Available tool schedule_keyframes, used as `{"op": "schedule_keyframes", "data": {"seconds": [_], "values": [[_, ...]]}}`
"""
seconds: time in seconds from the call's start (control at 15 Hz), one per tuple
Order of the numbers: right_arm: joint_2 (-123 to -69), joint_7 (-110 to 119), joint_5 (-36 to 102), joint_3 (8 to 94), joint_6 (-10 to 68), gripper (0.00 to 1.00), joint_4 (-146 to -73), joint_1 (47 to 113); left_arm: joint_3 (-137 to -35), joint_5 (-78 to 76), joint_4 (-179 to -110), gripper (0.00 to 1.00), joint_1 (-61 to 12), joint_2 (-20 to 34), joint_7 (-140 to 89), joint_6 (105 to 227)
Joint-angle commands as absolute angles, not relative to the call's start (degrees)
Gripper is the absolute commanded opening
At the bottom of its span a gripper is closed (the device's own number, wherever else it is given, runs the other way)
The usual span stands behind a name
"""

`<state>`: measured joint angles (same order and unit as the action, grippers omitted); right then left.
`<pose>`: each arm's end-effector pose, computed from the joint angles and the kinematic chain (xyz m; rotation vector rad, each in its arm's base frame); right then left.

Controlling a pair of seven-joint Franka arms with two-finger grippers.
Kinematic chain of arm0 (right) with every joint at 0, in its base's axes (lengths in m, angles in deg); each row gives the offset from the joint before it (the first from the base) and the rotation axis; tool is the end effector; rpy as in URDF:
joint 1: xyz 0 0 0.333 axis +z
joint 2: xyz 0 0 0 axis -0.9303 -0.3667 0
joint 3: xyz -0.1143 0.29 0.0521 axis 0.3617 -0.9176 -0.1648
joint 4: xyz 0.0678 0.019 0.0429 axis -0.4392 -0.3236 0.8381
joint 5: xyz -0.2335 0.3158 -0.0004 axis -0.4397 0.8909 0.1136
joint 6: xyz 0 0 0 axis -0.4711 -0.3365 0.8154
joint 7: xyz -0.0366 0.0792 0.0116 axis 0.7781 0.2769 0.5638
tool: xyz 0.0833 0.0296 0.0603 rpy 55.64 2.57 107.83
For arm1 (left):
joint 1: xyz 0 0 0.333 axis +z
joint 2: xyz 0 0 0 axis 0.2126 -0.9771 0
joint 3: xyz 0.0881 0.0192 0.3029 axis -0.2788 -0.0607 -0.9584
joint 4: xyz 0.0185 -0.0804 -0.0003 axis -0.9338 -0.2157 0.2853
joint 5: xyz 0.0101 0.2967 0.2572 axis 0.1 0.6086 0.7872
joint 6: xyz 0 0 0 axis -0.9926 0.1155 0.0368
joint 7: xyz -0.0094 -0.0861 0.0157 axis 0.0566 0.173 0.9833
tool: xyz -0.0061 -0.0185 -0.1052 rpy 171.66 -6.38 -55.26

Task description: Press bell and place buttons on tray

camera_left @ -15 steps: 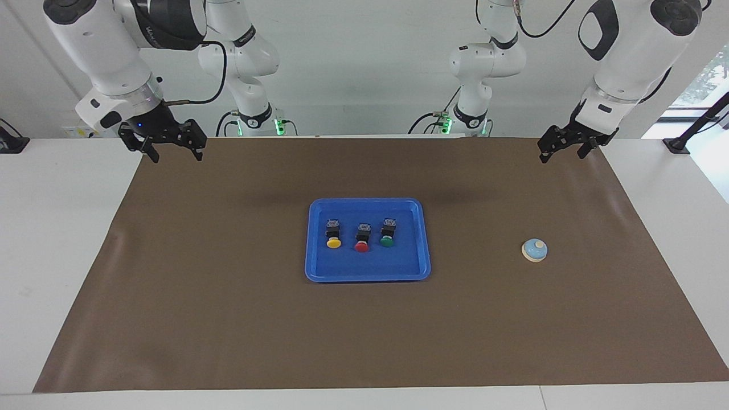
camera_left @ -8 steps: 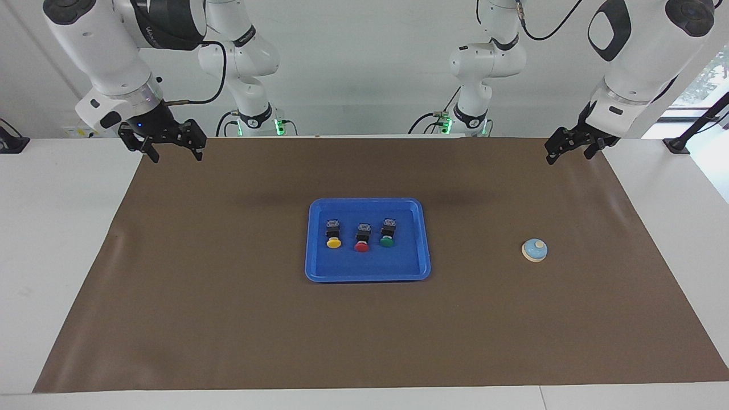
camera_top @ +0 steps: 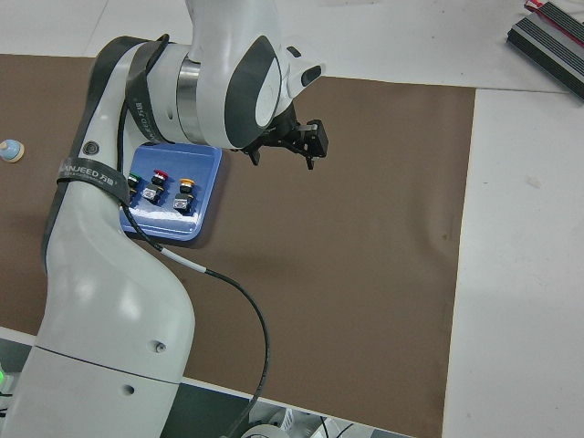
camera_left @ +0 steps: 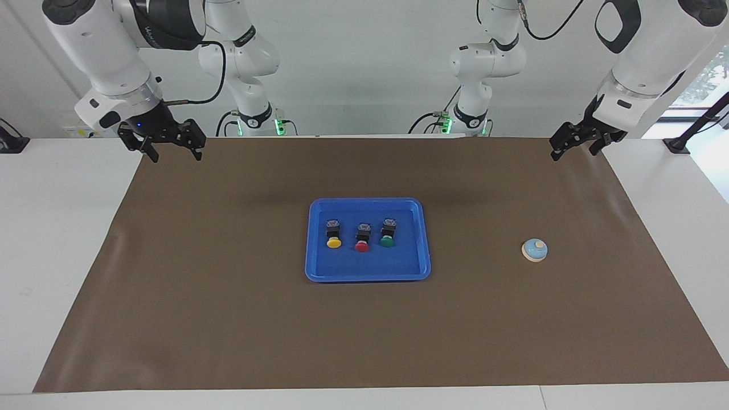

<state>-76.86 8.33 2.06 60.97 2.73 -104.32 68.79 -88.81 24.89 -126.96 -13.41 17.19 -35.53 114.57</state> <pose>0.5314 -0.0244 0.5885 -3.1374 -0.0404 0.1145 0.5441 -0.0139 0.6096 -3.1198 -0.0976 0.1223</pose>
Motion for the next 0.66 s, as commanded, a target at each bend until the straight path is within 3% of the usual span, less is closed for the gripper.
{"op": "schedule_keyframes", "data": {"seconds": [0.0,0.6], "values": [[-76.47,7.52,1.31,60.64,1.8,1.0,-104.35,68.14,-88.78,24.05,-123.77,1.0,-13.42,15.79,-34.92,112.75],[-76.56,7.52,1.31,60.55,1.8,1.0,-104.35,68.22,-88.86,24.14,-123.85,1.0,-13.51,15.88,-35.01,113.1]]}}
